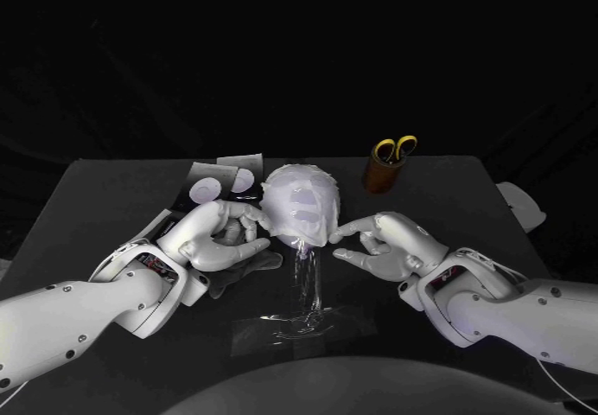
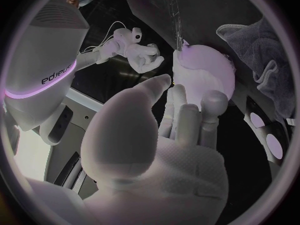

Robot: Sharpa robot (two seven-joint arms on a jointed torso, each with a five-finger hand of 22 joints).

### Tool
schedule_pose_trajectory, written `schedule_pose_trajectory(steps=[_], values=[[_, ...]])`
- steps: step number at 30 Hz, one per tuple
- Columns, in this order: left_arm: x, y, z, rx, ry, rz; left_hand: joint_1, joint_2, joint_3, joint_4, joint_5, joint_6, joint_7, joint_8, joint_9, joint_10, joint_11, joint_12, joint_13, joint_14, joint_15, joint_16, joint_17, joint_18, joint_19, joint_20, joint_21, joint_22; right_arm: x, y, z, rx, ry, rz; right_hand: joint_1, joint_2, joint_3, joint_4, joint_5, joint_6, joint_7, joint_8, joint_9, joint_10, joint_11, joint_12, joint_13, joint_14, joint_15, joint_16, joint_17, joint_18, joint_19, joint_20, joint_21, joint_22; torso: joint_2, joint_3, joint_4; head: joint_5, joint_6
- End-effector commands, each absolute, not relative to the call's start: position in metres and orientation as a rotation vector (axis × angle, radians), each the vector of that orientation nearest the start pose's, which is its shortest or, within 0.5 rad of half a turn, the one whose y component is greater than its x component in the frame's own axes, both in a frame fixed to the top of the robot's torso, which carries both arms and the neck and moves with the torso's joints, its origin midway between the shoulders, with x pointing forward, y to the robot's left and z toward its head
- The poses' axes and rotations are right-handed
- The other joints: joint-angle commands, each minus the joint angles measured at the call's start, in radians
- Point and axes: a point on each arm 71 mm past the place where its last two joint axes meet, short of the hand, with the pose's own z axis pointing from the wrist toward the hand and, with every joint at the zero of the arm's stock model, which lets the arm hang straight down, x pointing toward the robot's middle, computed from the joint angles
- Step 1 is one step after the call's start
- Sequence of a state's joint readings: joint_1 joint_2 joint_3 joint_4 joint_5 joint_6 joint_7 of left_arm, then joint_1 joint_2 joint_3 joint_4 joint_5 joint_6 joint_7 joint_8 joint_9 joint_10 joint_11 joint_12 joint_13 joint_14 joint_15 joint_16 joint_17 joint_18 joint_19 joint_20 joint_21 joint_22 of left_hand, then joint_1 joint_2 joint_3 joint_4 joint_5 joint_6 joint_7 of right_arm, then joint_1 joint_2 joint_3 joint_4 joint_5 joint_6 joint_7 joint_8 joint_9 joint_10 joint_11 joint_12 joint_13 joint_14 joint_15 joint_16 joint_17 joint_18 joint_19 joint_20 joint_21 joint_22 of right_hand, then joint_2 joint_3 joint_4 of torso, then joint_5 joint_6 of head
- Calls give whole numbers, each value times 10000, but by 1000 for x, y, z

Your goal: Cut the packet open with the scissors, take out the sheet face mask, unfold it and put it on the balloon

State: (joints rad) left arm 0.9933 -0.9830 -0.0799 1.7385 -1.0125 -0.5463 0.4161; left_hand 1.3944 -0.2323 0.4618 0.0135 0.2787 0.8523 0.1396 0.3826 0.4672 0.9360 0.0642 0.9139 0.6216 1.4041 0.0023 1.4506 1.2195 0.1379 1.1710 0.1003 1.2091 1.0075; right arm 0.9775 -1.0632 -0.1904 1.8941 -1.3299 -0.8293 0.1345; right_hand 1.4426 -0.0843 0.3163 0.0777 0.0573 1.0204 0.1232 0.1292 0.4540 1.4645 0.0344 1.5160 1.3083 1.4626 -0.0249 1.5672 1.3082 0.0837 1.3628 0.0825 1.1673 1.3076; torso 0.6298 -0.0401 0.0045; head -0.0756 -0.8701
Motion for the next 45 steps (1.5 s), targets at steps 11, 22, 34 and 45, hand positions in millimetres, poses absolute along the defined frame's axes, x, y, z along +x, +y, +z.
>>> schedule_pose_trajectory(steps=[11,22,34,45], values=[[388,188,-241,-1297,15754,-12327,36,-29,240,284,-58,-585,193,-652,-597,95,135,-119,-347,134,100,47,217,-147,192,70,227,314,330,-183,-245,-248,14455,10576,-52,-3,394,-59,-8,-191,182,-369,-277,893,205,88,2372,1082,118,36,2626,39,68,64,82,73,17,-10,2,68,-26],[392,179,-248,-1473,16463,-11962,95,-46,214,446,-80,-560,162,-1121,-1065,366,85,451,-165,874,67,637,1640,-443,1238,56,1259,1734,334,-176,-247,107,14788,10194,-176,-15,585,-84,-25,-337,284,-563,-461,888,294,78,2364,1082,193,36,2626,53,37,130,23,60,11,-11,6,82,-26],[395,173,-253,-1524,17002,-11704,131,4,218,502,-65,-368,138,-1211,-1195,536,58,857,165,999,42,734,1895,-512,1456,33,1501,2065,340,-168,-244,248,14751,9899,-429,-8,829,-34,-40,-660,428,-681,-750,877,421,56,2349,1082,303,36,2626,68,-6,227,-49,47,14,-12,9,100,-26],[397,171,-262,-1455,17921,-10804,94,82,242,602,-64,-394,165,-1367,-1321,471,81,962,217,1019,54,751,1932,-531,1506,33,1581,2162,343,-164,-240,200,14666,9931,-438,-12,857,-41,-41,-688,437,-681,-778,878,429,60,2350,1082,311,36,2626,70,-9,235,-56,46,7,-19,13,135,-26]])
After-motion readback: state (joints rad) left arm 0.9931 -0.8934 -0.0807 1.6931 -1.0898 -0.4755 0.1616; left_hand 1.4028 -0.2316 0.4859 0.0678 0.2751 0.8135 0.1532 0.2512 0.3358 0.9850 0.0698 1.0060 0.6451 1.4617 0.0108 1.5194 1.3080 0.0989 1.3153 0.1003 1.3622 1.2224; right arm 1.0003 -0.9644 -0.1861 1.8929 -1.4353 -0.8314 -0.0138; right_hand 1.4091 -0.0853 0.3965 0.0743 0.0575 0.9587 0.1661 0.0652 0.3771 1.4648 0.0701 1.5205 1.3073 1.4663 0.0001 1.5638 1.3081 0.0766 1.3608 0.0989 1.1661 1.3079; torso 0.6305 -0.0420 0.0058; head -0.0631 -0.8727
